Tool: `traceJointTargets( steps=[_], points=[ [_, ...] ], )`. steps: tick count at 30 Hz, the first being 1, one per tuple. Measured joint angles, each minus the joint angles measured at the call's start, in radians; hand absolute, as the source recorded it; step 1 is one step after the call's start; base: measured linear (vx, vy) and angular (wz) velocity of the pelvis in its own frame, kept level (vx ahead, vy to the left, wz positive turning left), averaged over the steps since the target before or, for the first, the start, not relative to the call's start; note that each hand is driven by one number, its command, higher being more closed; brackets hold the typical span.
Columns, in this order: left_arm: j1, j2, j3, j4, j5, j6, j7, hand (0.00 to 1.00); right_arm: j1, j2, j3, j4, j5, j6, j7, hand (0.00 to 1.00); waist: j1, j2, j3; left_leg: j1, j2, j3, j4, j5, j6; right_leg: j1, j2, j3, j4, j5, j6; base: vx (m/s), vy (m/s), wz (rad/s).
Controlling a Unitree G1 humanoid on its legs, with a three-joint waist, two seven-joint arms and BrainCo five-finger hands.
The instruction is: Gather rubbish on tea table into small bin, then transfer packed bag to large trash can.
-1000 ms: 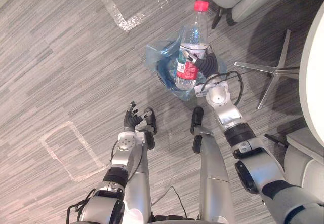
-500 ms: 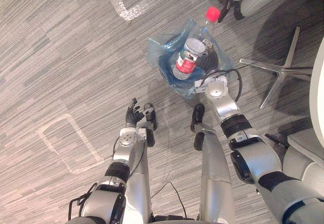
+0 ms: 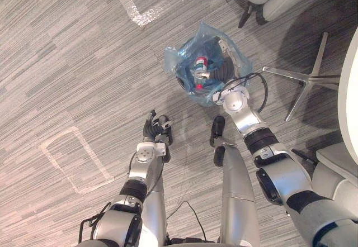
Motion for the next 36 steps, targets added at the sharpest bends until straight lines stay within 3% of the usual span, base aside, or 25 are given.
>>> traceJointTargets(
  steps=[6,15,16,25,36],
  points=[
    [-0.002,0.003,0.000,0.025,0.000,-0.007,0.000,0.00,0.005,0.001,0.080,0.101,-0.144,0.025,0.018,0.00,0.001,0.000,0.000,-0.011,-0.001,-0.007,-0.010,0.002,-0.002,-0.004,-0.003,-0.013,-0.006,-0.001,-0.002,0.01,-0.001,0.03],
    [-0.048,0.010,0.001,0.045,-0.008,-0.024,0.015,0.00,-0.003,0.018,0.070,0.278,-0.187,0.077,0.032,0.00,0.008,0.000,0.000,-0.085,-0.037,-0.038,-0.054,0.052,-0.012,-0.086,-0.037,-0.048,0.025,-0.017,-0.014,0.02,-0.009,0.19],
    [-0.049,0.010,0.001,0.044,-0.015,-0.027,0.019,0.00,-0.002,0.029,0.051,0.294,-0.187,0.084,0.035,1.00,0.008,0.000,0.000,-0.092,-0.040,-0.044,-0.052,0.053,-0.013,-0.092,-0.041,-0.051,0.036,-0.024,-0.016,-0.01,-0.018,0.21],
    [-0.085,0.001,0.000,0.045,-0.042,-0.029,0.019,0.00,-0.012,0.044,-0.002,0.325,-0.165,0.091,0.037,1.00,0.028,0.000,-0.001,-0.172,-0.048,-0.057,-0.055,0.078,-0.018,-0.177,-0.064,-0.076,0.088,-0.045,-0.026,-0.01,-0.019,0.16],
    [-0.091,-0.002,-0.009,0.041,-0.043,-0.028,0.018,0.00,0.010,0.045,-0.019,0.290,-0.064,0.090,0.022,1.00,0.030,0.000,-0.001,-0.142,-0.046,-0.063,-0.053,0.077,-0.014,-0.137,-0.063,-0.082,0.080,-0.045,-0.025,0.00,0.000,0.00]
  ],
)
